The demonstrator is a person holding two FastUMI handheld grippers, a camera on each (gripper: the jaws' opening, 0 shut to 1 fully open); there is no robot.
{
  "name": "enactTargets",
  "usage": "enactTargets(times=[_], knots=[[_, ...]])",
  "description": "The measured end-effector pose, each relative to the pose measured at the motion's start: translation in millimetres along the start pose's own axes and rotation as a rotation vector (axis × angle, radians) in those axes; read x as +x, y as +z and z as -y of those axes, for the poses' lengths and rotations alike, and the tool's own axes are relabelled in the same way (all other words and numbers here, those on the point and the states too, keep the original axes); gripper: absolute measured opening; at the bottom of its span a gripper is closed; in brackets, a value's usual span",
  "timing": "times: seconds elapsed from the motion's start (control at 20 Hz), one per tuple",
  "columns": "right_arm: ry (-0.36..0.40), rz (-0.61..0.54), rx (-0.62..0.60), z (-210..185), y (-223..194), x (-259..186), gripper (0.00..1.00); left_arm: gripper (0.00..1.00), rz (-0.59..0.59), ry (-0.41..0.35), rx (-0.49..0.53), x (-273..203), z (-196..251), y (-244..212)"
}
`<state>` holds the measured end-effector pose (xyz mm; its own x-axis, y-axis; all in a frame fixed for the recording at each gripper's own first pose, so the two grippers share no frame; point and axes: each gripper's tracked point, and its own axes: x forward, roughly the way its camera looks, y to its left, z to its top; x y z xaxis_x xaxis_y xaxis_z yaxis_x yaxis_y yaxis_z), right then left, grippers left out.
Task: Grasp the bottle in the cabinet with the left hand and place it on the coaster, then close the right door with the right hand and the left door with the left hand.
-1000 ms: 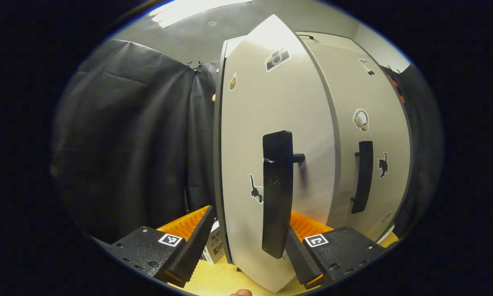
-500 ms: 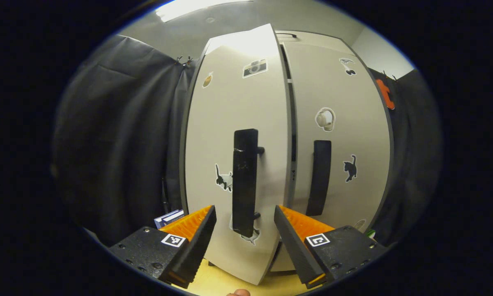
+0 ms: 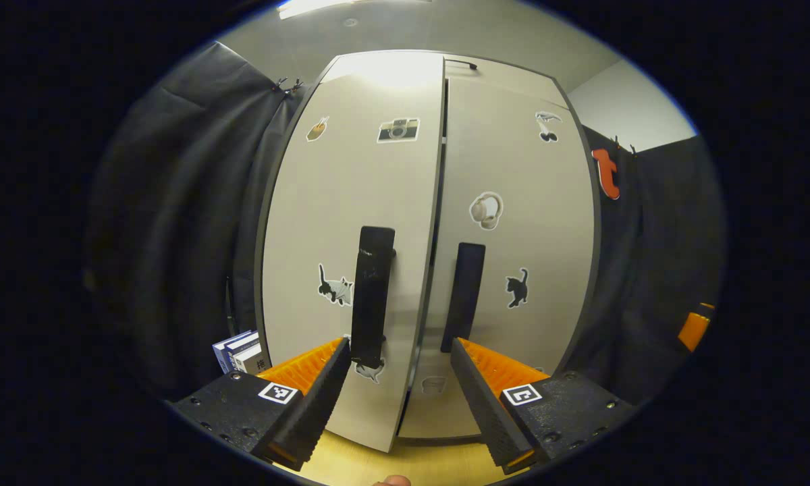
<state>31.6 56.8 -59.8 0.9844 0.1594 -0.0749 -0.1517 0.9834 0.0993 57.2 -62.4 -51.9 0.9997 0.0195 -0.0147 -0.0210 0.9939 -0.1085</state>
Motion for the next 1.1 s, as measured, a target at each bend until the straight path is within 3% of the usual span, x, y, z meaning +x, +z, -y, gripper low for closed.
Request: enactTargets(times=[0.7,1.1], knots=[[0.06,0.074,0.034,-0.9,9.3,2.5,0.98,0.94,0.122,-0.106,0.049,-57.1,23.4,103.4],[0.051,0.083,0.046,27.0,16.4,-3.2,0.98,0.94,0.136,-0.116,0.056,-62.4,61.9,113.2]])
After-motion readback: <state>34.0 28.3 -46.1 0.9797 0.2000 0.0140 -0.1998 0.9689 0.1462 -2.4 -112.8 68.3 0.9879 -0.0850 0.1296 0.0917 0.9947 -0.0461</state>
